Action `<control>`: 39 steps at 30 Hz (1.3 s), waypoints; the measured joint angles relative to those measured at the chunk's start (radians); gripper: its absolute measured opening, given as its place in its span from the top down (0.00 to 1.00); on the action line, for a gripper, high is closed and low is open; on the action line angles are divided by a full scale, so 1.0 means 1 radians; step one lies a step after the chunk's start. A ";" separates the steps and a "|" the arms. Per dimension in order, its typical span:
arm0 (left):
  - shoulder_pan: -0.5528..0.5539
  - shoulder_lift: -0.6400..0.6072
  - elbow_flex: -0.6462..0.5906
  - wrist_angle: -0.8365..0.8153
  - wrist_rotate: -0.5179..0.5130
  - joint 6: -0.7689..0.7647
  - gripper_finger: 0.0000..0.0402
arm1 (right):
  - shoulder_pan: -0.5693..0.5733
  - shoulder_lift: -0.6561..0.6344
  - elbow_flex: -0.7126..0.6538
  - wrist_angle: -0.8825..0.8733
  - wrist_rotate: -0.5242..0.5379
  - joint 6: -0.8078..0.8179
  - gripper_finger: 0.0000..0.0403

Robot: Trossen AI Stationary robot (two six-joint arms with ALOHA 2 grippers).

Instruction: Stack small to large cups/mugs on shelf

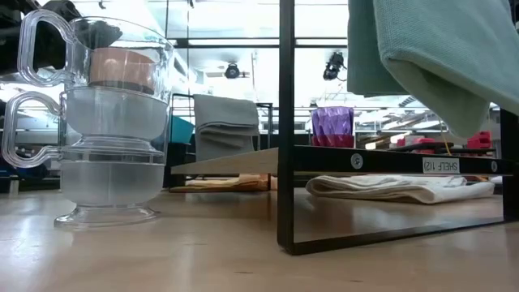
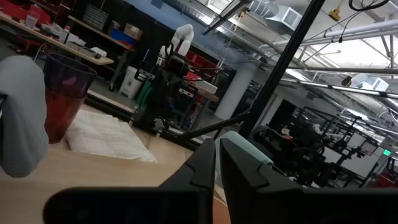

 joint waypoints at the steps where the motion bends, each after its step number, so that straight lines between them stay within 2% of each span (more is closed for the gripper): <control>1: 0.000 0.000 0.000 0.000 0.000 0.000 0.92 | 0.000 0.000 0.000 0.000 0.000 0.000 0.92; 8: 0.000 0.000 0.000 0.000 0.000 0.000 0.90 | 0.000 0.000 0.000 0.000 0.000 0.000 0.92; 20: 0.000 0.000 0.000 0.000 0.000 0.000 0.93 | 0.000 0.000 0.000 0.000 0.000 0.000 0.92; 32: 0.000 0.000 0.000 0.000 0.000 0.000 0.90 | 0.000 0.000 0.000 0.000 0.000 0.000 0.92; 39: 0.000 0.000 0.000 0.000 0.000 0.000 0.92 | 0.000 0.000 0.000 0.000 0.000 0.000 0.92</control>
